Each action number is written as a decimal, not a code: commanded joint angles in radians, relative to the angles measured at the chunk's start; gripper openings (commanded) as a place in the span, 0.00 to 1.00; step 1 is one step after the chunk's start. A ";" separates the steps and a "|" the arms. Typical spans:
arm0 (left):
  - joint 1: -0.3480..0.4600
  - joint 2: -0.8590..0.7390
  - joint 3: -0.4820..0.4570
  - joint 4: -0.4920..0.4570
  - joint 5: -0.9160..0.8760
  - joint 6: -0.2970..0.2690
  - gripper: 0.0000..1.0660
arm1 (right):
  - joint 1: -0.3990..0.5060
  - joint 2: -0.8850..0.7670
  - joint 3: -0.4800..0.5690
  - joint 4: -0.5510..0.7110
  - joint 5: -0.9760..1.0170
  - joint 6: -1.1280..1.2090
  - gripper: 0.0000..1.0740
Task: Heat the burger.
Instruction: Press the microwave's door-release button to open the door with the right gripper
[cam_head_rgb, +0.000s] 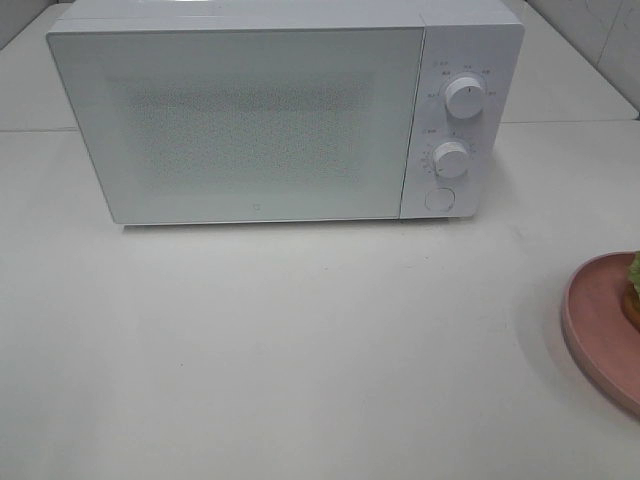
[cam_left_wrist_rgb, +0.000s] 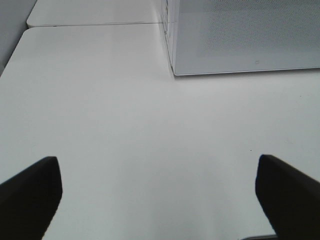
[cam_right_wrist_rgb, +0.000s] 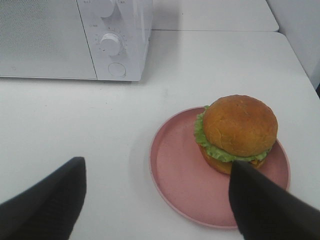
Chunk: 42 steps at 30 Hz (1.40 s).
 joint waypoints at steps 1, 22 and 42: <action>0.001 -0.020 0.000 0.001 -0.015 0.000 0.92 | -0.003 -0.026 0.002 -0.002 -0.009 -0.009 0.70; 0.001 -0.020 0.000 0.001 -0.015 0.000 0.92 | -0.003 -0.026 0.002 -0.002 -0.009 -0.009 0.70; 0.001 -0.020 0.000 0.001 -0.015 0.000 0.92 | -0.003 -0.026 -0.004 -0.002 -0.016 -0.009 0.70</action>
